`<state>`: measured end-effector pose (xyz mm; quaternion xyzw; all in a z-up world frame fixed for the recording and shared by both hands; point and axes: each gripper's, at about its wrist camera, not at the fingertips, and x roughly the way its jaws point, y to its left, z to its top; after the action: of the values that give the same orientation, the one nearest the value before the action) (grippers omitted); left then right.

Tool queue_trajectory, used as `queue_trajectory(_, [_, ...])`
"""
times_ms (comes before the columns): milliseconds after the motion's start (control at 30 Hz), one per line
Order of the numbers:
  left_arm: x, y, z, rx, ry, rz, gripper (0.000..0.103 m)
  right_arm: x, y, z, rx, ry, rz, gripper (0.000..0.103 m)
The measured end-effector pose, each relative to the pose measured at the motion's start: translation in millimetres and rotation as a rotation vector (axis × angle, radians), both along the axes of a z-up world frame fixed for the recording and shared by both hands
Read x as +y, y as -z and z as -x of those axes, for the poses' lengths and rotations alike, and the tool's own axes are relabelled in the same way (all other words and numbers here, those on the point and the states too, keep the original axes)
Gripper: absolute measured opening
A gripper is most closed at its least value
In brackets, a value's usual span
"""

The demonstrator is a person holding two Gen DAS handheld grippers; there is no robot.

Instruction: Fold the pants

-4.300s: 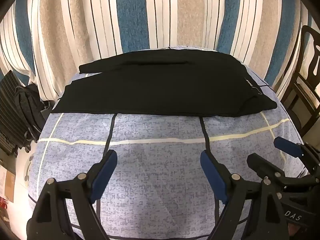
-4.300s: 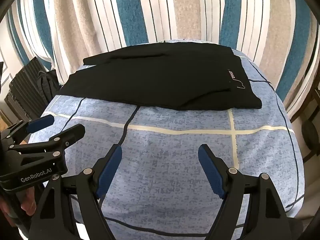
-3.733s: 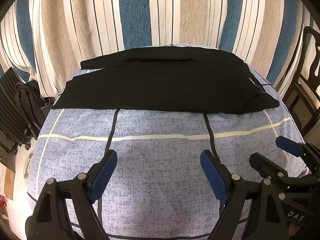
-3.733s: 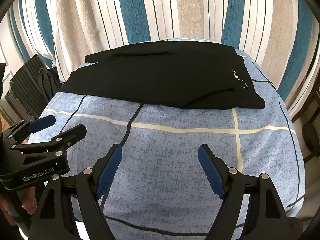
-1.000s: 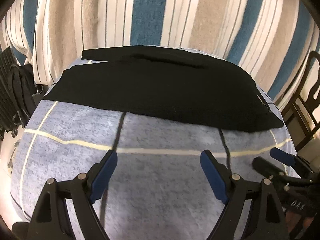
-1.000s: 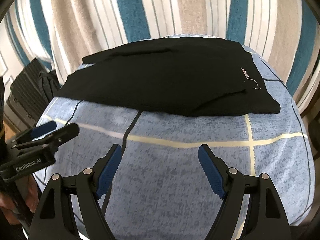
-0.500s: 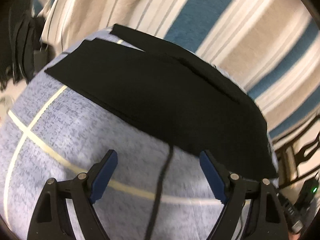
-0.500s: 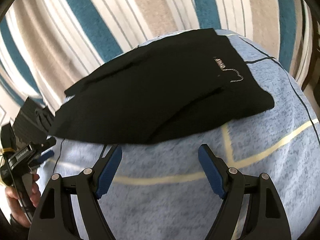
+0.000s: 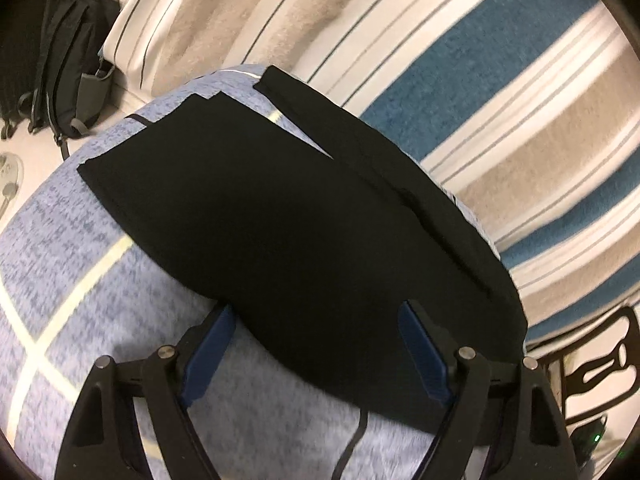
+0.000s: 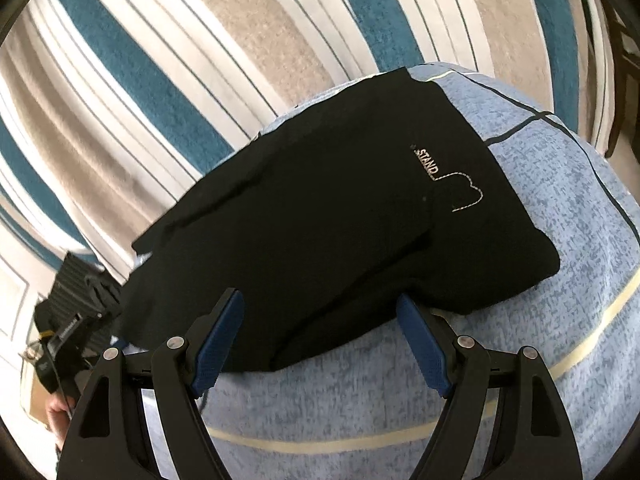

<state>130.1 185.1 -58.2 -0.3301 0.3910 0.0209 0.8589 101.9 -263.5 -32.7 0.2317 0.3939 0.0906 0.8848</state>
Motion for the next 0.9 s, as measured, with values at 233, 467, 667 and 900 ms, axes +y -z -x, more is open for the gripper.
queue_trajectory(233, [15,8,-6,0.049,-0.067,0.025,0.056,-5,-3,1,-0.004,0.057,0.005,0.055])
queue_trajectory(467, [15,7,-11,0.099,-0.075,-0.067,0.017,-11,2,-12,0.041,0.101,0.037,0.019])
queue_trajectory(667, [18,-4,-6,0.078,-0.058,-0.059,0.006,-18,-4,-7,0.021,0.097,-0.012,0.005])
queue_trajectory(900, [10,-37,9,0.006,-0.027,-0.094,0.006,-22,-33,9,-0.053,0.094,-0.023,0.003])
